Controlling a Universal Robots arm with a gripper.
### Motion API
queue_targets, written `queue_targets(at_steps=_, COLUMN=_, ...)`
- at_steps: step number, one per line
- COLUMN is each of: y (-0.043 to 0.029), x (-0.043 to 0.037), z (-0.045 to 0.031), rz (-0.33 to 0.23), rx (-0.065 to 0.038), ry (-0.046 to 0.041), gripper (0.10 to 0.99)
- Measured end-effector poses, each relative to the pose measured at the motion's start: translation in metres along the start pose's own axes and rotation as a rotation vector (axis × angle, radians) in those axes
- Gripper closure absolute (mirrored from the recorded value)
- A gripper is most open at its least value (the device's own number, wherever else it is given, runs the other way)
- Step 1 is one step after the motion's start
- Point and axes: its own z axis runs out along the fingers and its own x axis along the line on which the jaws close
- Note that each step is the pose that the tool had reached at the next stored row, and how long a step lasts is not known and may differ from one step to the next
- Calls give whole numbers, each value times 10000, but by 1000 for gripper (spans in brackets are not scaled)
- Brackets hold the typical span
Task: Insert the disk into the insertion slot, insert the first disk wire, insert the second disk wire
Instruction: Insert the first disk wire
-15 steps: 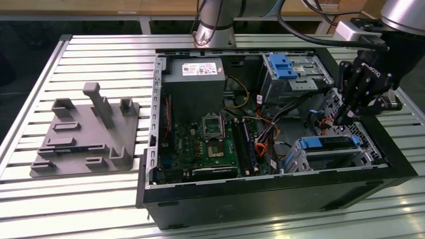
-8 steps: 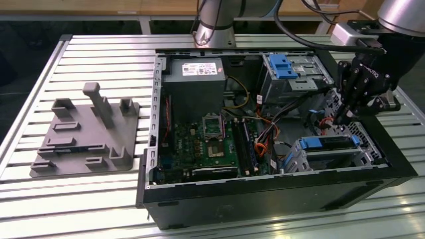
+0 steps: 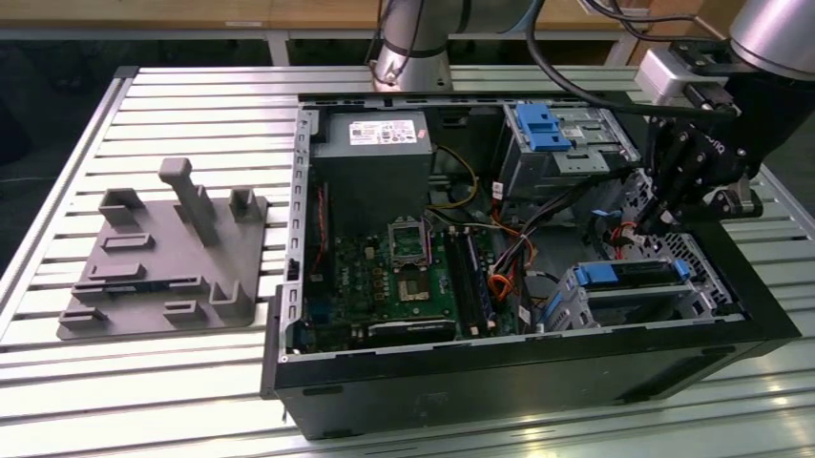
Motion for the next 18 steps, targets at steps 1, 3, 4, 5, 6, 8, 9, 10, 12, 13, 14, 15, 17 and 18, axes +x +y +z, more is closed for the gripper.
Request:
queue_targets(at_steps=1, y=0, x=0, z=0, rz=1, rx=0, ry=-1, gripper=922)
queue_targets(at_steps=3, y=1, x=0, z=0, rz=1, rx=0, ry=-1, gripper=922)
queue_targets(at_steps=4, y=1, x=0, z=0, rz=2, rx=0, ry=-1, gripper=922)
queue_targets(at_steps=5, y=1, x=1, z=0, rz=1, rx=0, ry=1, gripper=922)
queue_targets(at_steps=6, y=1, x=1, z=0, rz=1, rx=0, ry=5, gripper=922)
queue_targets(at_steps=8, y=15, x=35, z=2, rz=2, rx=0, ry=6, gripper=922)
queue_targets(at_steps=9, y=15, x=41, z=1, rz=0, rx=0, ry=6, gripper=922)
queue_targets(at_steps=10, y=14, x=45, z=0, rz=0, rx=0, ry=6, gripper=922)
queue_targets(at_steps=12, y=15, x=57, z=-2, rz=1, rx=0, ry=6, gripper=922)
queue_targets(at_steps=13, y=15, x=64, z=-2, rz=1, rx=0, ry=6, gripper=922)
queue_targets(at_steps=14, y=15, x=74, z=-1, rz=1, rx=0, ry=5, gripper=922)
queue_targets(at_steps=15, y=14, x=87, z=-1, rz=2, rx=-1, ry=5, gripper=922)
queue_targets(at_steps=17, y=14, x=119, z=0, rz=2, rx=0, ry=5, gripper=922)
queue_targets(at_steps=18, y=13, x=137, z=1, rz=1, rx=-1, ry=5, gripper=922)
